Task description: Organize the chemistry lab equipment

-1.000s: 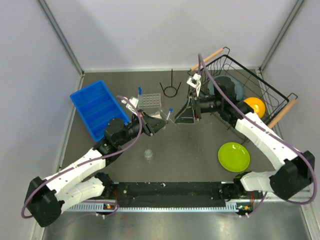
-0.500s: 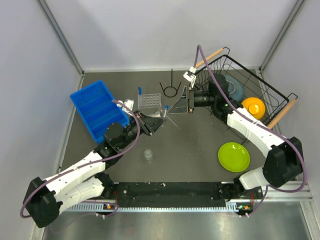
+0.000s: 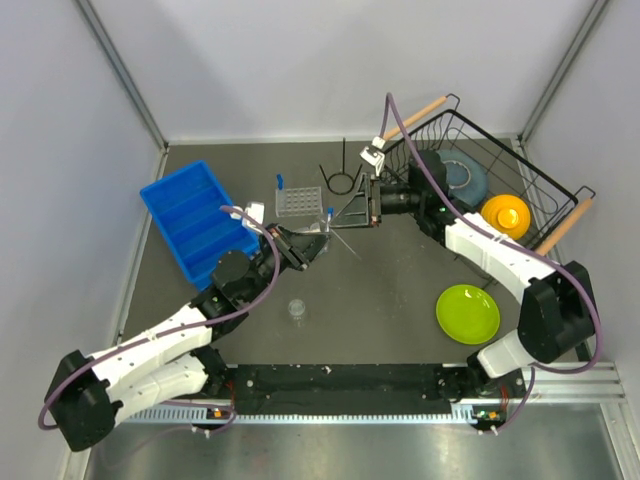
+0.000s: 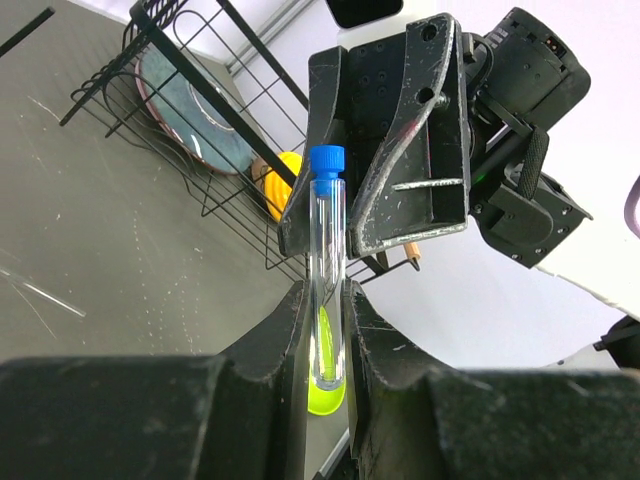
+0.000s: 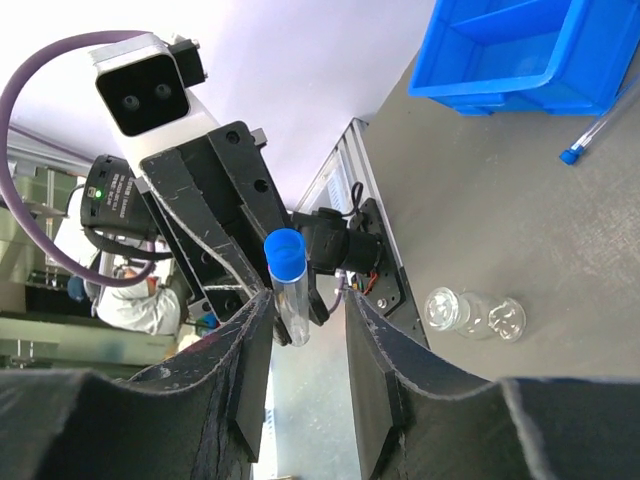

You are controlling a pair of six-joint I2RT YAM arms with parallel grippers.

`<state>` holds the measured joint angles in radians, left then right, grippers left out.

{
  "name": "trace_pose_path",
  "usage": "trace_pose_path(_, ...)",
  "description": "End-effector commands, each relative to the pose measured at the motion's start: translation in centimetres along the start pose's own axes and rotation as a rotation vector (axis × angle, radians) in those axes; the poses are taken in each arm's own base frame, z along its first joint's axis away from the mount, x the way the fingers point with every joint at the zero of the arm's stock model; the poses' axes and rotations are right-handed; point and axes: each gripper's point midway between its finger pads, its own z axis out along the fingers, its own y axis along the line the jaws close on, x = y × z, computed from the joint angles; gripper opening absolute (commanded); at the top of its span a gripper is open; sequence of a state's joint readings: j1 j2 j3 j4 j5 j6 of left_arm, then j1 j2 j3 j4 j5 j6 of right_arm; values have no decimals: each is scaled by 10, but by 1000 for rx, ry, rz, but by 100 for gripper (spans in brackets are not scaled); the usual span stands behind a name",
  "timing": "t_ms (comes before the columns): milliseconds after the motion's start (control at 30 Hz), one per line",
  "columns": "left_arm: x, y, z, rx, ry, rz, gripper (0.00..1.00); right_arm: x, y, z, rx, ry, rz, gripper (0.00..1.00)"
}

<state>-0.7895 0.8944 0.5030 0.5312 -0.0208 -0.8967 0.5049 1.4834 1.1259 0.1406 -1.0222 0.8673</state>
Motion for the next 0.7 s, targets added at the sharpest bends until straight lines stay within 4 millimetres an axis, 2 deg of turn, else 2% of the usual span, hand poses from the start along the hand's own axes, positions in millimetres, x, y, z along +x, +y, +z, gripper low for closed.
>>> trace_pose_path(0, -18, -17, 3, 39, -86, -21, 8, -9, 21, 5, -53, -13, -63, 35)
trace_pose_path(133, -13, -19, 7, 35, -85, -27, 8, -11, 21, 7, -62, -17, -53, 34)
trace_pose_path(233, -12, -18, 8, 18, -96, -28, 8, -9, 21, 8, -67, -10, -40, 27)
trace_pose_path(300, -15, -15, 9, -6, -120, -34, 8, -8, 23, 8, -70, -10, -36, 26)
trace_pose_path(667, -27, -9, 7, -72, -204, -40, 8, -1, 20, 11, -74, -4, -12, 29)
